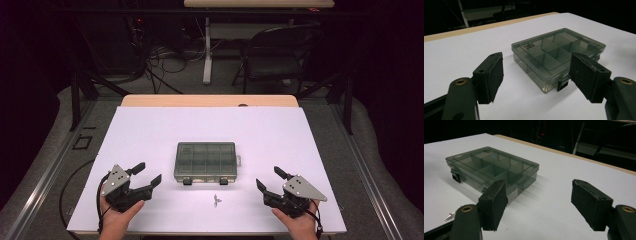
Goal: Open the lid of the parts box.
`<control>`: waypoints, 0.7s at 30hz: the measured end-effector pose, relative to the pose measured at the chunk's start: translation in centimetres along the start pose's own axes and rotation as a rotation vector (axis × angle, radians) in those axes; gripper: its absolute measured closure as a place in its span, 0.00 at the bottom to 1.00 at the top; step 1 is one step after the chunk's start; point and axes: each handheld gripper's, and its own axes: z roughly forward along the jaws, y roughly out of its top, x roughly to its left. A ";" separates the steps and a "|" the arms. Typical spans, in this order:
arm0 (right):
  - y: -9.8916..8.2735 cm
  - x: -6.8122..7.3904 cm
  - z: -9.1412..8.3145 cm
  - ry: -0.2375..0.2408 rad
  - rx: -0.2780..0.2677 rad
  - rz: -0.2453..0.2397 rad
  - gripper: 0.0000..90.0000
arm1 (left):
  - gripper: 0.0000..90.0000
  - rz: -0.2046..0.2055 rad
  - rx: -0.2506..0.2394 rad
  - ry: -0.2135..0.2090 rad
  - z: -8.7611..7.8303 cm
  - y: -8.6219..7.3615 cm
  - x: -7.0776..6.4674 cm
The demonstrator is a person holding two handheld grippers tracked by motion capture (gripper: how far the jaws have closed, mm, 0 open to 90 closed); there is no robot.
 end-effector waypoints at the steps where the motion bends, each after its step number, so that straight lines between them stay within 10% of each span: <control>1: 0.0 0.0 0.0 0.000 0.004 -0.001 0.31 | 0.31 0.002 0.002 0.000 0.0 0.0 0.0; 21: 1.3 1.1 3.3 0.053 0.128 -0.094 0.45 | 0.37 -0.040 0.071 0.014 2.3 1.7 0.3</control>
